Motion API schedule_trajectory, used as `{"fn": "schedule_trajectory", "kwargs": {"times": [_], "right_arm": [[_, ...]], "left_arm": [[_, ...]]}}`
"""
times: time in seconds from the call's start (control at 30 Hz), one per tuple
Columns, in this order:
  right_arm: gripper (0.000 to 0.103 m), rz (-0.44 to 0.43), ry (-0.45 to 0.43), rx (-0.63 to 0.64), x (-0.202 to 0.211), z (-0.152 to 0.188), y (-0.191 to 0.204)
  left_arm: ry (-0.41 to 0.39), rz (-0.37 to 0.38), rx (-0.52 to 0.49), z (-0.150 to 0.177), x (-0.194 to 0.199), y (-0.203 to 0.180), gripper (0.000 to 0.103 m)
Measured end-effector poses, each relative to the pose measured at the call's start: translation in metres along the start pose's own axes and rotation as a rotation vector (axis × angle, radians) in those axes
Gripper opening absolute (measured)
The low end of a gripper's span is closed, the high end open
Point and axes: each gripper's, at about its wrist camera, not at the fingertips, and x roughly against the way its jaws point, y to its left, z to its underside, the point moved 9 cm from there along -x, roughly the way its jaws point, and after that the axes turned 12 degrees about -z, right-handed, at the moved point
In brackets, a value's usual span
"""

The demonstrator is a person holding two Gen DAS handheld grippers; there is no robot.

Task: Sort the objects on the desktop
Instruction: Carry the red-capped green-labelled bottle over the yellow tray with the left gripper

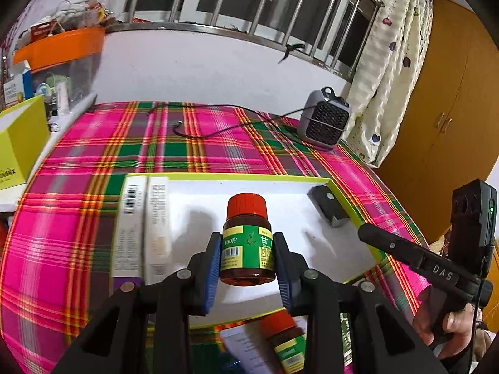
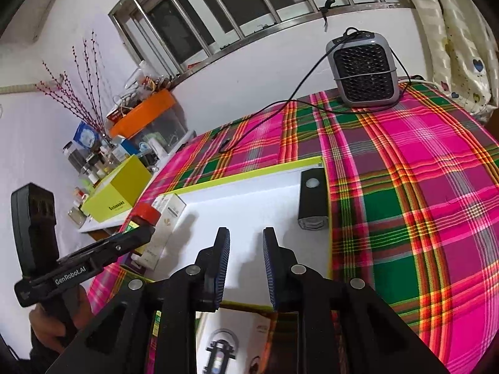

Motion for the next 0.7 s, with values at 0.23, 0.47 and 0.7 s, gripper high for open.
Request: {"fn": "schedule_trajectory", "kwargs": {"times": [0.23, 0.47, 0.7], "right_arm": [[0.023, 0.027, -0.023, -0.007, 0.009, -0.003, -0.010], [0.023, 0.063, -0.050, -0.030, 0.016, -0.005, -0.022], [0.023, 0.096, -0.081, -0.054, 0.024, -0.009, -0.033]], "left_arm": [[0.046, 0.020, -0.007, -0.007, -0.014, -0.022, 0.033], [0.096, 0.040, -0.020, -0.012, -0.030, -0.043, 0.033], [0.173, 0.067, -0.021, -0.018, -0.056, -0.067, 0.033]]}}
